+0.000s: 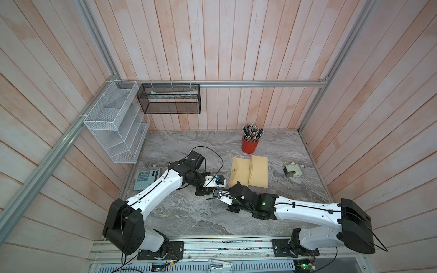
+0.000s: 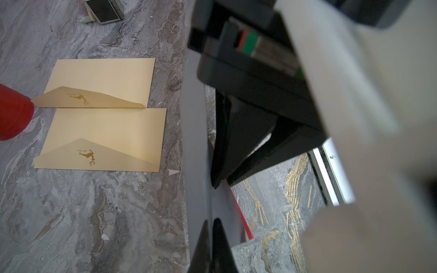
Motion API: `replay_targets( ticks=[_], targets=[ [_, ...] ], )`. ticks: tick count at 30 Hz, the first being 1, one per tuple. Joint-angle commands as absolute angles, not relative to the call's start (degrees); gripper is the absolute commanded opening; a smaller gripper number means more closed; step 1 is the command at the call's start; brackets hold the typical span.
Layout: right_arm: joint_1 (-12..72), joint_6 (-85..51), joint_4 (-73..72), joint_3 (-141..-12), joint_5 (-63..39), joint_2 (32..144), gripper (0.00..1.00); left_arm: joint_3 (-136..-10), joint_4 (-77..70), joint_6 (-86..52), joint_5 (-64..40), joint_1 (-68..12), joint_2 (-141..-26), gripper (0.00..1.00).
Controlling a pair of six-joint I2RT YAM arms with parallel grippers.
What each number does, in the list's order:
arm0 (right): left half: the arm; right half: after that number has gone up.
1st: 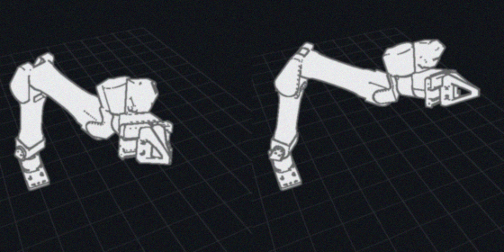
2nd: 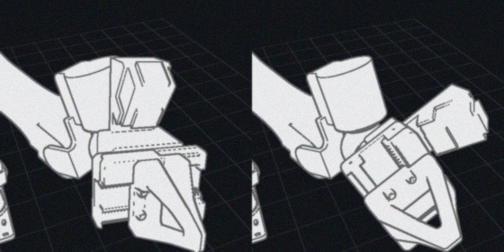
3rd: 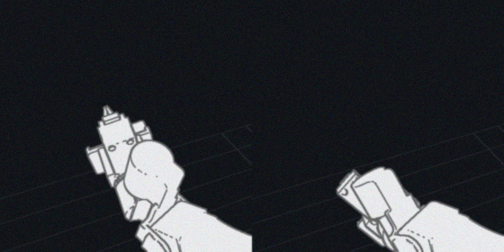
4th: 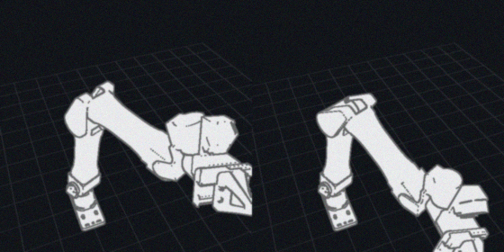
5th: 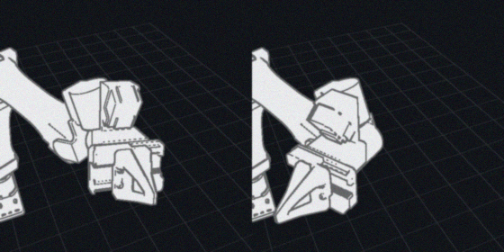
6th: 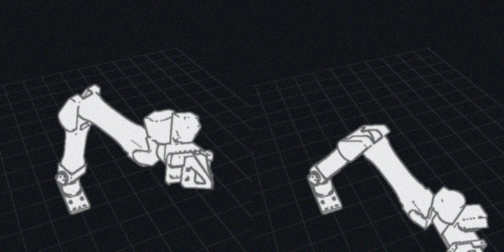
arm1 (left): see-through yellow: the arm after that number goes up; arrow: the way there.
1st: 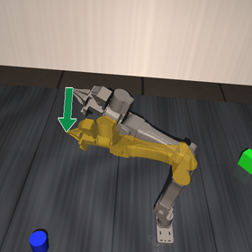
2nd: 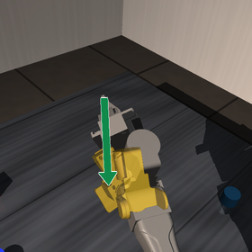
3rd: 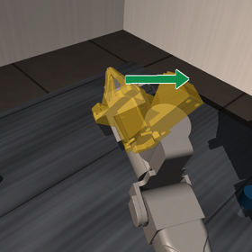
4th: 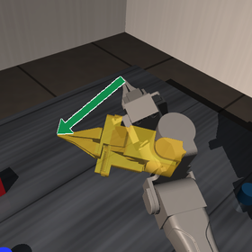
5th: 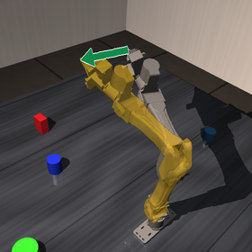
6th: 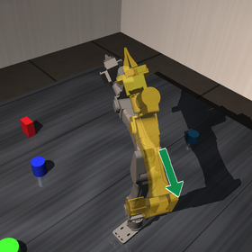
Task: Fold the letter paper in half and place it into the envelope
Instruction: Place the letter paper in the envelope.
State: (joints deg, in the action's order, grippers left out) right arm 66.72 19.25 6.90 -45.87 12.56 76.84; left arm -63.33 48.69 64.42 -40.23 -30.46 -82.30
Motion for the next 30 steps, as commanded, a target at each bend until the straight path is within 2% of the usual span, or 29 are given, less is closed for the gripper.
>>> replay_targets(
  ticks=[1, 10, 21, 30],
  targets=[
    [67.08, 17.13, 5.47, -45.26, 14.56, 77.78, 0.14, -63.62, 49.54, 64.08, -42.36, -30.73, -82.95, 0.0],
    [67.5, 16.06, 2.19, -42.56, 15.94, 71.82, 0.31, -63.52, 49.52, 63.6, -42.03, -30.76, -83.58, 0.0],
    [68.86, 17.21, -6.81, -32.14, 9.13, 60.98, 0.58, -64.01, 50.27, 63.37, -42.1, -30.75, -85.17, 0.0],
    [70.35, 19.99, -12.49, -31.4, 10.98, 66.42, 0.67, -63.96, 50.28, 63.37, -41.97, -30.75, -85.59, 0.0]
  ],
)
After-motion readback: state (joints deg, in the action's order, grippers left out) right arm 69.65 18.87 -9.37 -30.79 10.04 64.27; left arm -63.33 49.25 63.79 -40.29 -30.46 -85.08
